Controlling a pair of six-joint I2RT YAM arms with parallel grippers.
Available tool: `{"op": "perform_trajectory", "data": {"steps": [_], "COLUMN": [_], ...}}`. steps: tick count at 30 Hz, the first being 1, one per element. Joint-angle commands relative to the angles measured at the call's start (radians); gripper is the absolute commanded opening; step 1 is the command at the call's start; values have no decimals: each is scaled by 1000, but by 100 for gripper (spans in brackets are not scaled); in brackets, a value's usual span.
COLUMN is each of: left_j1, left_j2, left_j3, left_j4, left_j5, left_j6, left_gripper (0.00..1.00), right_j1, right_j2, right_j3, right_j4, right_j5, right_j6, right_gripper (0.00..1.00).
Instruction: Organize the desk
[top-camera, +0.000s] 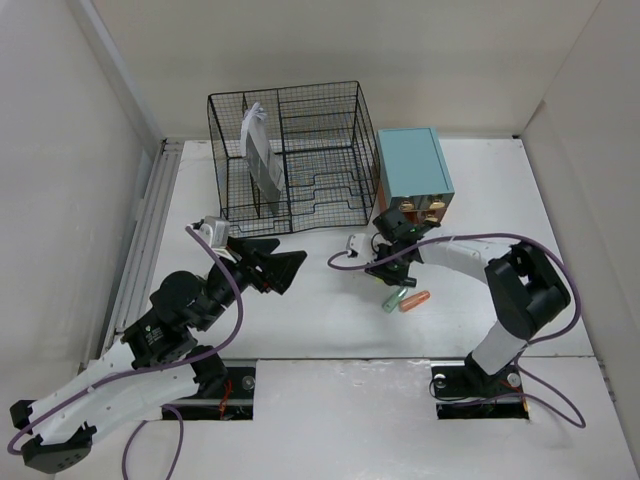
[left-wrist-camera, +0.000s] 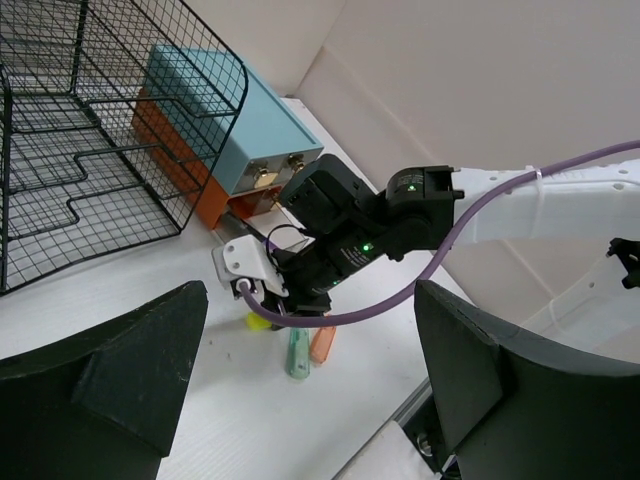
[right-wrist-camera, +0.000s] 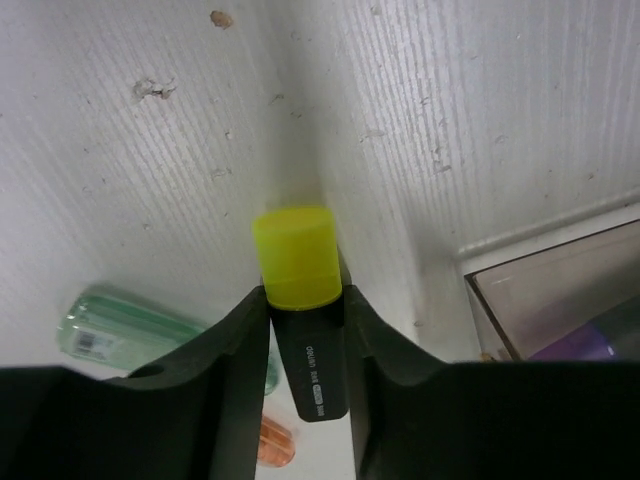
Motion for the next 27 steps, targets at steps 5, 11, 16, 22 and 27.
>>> {"op": "perform_trajectory", "data": {"steps": [5, 11, 16, 22, 27], "left_j1": [-3, -3, -3, -3, -3], "left_j2": [-13, 7, 42, 60, 61], "left_j3": [-1, -1, 0, 0, 0], "left_j4": [26, 35, 55, 55, 55], "left_j5": [-6, 3, 14, 14, 14], "left_j6": [-8, -8, -8, 1, 1], "left_gripper": [82, 82, 82, 82, 82], "right_j1": [17, 0, -103, -227, -236], "right_j2": [-19, -171, -226, -266, -241], "right_j3": [23, 64, 119, 132, 101], "right_j4": [-4, -24, 0, 120, 183], "right_j5": [-26, -120, -169, -177, -65], "right_j6": [-12, -31, -31, 44, 77], "right_gripper": [8, 6, 6, 6, 6]}}
